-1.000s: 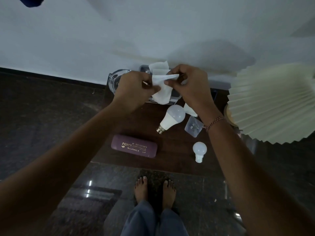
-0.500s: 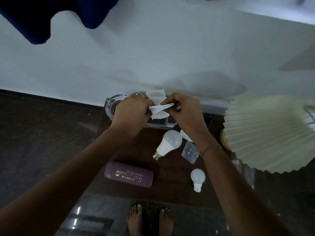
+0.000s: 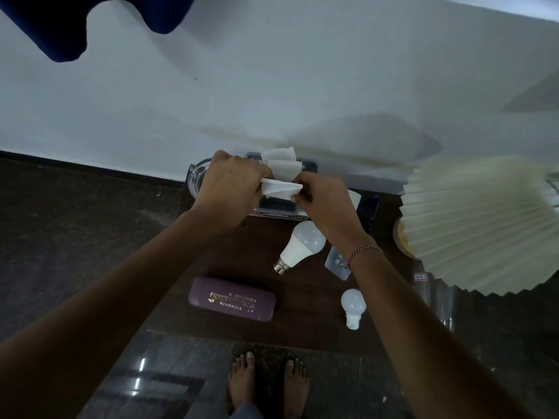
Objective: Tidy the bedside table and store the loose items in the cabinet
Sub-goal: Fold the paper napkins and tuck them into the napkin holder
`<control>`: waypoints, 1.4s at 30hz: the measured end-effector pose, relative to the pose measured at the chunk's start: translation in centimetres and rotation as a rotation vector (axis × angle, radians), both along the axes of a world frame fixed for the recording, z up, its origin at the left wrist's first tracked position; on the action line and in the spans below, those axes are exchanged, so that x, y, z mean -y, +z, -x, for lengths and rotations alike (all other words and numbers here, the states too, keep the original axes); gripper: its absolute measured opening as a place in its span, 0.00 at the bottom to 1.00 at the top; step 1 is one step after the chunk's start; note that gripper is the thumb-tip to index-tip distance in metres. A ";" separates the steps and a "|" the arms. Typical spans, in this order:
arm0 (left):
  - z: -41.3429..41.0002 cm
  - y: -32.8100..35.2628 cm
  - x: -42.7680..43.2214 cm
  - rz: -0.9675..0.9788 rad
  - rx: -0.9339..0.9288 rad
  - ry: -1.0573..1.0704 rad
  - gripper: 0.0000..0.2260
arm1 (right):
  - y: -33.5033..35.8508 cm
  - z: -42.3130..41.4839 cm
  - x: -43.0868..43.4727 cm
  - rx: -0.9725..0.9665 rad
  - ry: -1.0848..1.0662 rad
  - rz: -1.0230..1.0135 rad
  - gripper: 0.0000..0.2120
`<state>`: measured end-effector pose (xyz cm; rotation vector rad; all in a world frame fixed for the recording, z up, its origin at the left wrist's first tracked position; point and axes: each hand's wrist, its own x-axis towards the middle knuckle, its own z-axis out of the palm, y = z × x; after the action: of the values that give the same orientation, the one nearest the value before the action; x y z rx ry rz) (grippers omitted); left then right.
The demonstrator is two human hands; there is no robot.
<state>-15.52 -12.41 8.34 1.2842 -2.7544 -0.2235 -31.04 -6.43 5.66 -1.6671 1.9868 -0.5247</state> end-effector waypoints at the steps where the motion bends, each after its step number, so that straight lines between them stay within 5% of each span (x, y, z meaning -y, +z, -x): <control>1: 0.0 -0.1 -0.1 -0.002 -0.004 0.000 0.10 | -0.1 -0.1 0.0 0.000 -0.003 0.004 0.08; 28: 0.2 -1.2 -1.8 0.038 0.078 -0.040 0.12 | -0.7 0.8 -2.6 -0.006 -0.025 0.014 0.10; 35: 0.4 0.1 -4.9 0.039 -0.146 0.031 0.16 | -0.5 2.2 -6.0 0.262 -0.394 0.113 0.08; 38: 2.7 0.7 -6.5 -0.106 -0.358 0.061 0.15 | -1.2 2.6 -7.2 0.446 -0.574 0.097 0.10; 42: 7.1 0.4 -7.8 -0.608 -0.628 0.224 0.14 | -2.1 2.7 -7.6 0.712 -0.818 0.019 0.11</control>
<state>-22.66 -4.64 8.76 1.3079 -2.0428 -1.2686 -33.75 1.22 3.55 -0.4529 1.9854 -1.2120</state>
